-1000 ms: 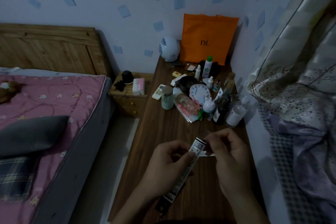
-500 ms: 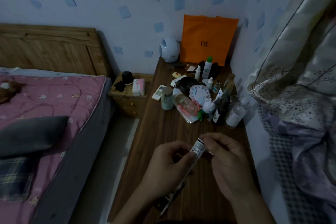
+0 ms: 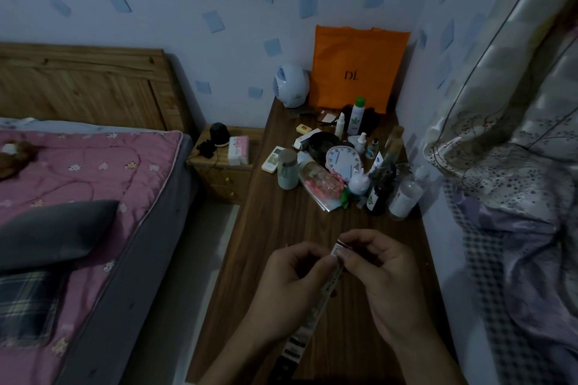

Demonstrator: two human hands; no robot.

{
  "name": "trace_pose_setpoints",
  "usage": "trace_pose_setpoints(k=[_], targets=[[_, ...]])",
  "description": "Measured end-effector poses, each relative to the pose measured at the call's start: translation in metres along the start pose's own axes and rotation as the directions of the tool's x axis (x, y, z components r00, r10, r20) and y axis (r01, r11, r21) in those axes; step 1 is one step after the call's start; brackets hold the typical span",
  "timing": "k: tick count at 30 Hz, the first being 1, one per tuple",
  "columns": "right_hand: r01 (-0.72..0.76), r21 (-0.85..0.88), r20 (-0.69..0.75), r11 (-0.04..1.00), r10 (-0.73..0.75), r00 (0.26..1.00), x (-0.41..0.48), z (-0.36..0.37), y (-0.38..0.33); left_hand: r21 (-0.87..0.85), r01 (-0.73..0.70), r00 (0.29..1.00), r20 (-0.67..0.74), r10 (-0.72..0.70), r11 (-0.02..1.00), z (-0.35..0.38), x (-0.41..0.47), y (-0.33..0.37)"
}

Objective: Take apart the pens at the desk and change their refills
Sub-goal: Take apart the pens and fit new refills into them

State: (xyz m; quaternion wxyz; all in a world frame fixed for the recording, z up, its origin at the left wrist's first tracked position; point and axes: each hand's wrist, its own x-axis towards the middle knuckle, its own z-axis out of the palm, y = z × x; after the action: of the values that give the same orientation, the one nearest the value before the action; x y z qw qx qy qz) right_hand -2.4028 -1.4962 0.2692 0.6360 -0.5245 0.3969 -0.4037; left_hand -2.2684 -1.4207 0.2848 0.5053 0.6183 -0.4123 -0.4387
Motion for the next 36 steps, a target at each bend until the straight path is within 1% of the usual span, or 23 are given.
trace_pose_setpoints(k=[4,6,11,17,21,26,30,34,36], targets=[[-0.010,-0.021,0.007,1.000,0.010,1.000,-0.002,0.001,0.002,-0.021,-0.009,0.999,-0.036,0.008,1.000,0.001,0.002,-0.004],[-0.030,-0.011,0.001,0.999,0.030,1.000,-0.001,0.000,0.003,-0.058,-0.009,0.999,-0.033,0.008,0.998,0.001,0.003,-0.005],[-0.098,0.102,0.035,0.990,0.095,0.995,-0.001,-0.006,0.005,-0.105,0.019,1.000,-0.015,-0.021,0.994,-0.001,0.005,-0.006],[-0.064,0.017,0.021,0.998,0.063,0.998,0.001,-0.009,0.014,-0.096,0.016,0.999,-0.036,-0.019,0.995,0.004,0.009,-0.016],[-0.067,-0.003,0.000,0.998,0.067,0.998,0.005,-0.012,0.023,-0.081,0.029,1.000,-0.010,-0.030,0.996,0.005,0.014,-0.022],[-0.136,0.004,-0.058,0.991,0.137,0.989,0.010,-0.015,0.040,-0.033,0.124,0.992,0.023,-0.123,0.992,0.005,0.022,-0.034],[-0.177,-0.009,-0.112,0.984,0.175,0.978,0.012,-0.018,0.055,-0.024,0.165,0.986,0.021,-0.165,0.986,0.008,0.026,-0.045],[-0.206,0.001,-0.127,0.978,0.205,0.970,0.014,-0.020,0.066,-0.052,0.195,0.981,0.009,-0.195,0.979,0.012,0.032,-0.053],[-0.235,-0.007,-0.089,0.972,0.233,0.968,0.015,-0.023,0.072,-0.083,0.195,0.980,-0.016,-0.197,0.977,0.016,0.035,-0.057]])
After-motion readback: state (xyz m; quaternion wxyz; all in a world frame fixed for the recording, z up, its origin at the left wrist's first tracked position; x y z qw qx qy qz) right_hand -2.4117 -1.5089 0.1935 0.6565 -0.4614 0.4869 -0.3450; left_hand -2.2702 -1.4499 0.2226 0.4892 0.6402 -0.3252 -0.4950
